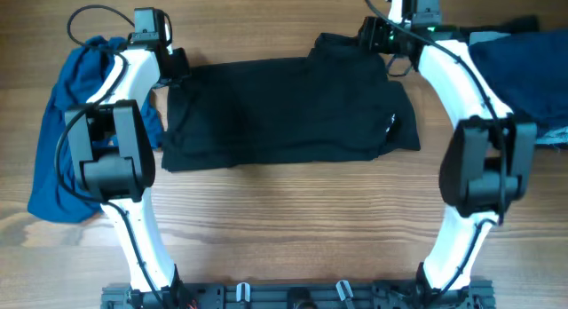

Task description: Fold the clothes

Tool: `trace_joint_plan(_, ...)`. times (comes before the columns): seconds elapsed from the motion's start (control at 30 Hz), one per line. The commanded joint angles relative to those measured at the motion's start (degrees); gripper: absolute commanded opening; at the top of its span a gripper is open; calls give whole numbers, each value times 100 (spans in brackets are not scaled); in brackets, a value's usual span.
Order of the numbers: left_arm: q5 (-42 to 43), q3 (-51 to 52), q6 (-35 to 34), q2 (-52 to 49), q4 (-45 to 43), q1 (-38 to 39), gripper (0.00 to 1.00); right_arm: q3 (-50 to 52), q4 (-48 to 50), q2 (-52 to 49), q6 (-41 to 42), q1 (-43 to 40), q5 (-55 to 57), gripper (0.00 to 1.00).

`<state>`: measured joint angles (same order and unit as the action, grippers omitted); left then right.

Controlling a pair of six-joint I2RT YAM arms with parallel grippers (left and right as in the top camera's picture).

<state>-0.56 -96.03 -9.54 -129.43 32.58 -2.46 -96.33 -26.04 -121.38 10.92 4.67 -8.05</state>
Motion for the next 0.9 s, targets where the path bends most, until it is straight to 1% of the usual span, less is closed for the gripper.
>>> trace_joint_plan(0.0, -57, -37, -136, 321, 28, 138, 4, -90, 262, -409, 144, -39, -404, 77)
trace_joint_plan(0.1, -101, -37, -140, 321, 57, 229, 4, -90, 455, -616, 278, -39, -448, 76)
trace_joint_plan(0.33, -280, -37, -140, 321, 48, 409, 4, -90, 905, -962, 278, -39, -439, 70)
trace_joint_plan(0.6, -487, -37, -146, 321, 48, 426, 4, -90, 1381, -1255, 431, -39, -337, 64)
trace_joint_plan(0.63, -535, -37, -146, 321, 52, 426, 4, -90, 1432, -1292, 435, -39, -339, 61)
trace_joint_plan(0.83, -686, -37, -168, 321, 44, 417, 4, -90, 1626, -1342, 621, -39, -334, 21)
trace_joint_plan(0.87, -741, -37, -168, 321, 44, 417, 4, -92, 1655, -1342, 623, -42, -334, 18)
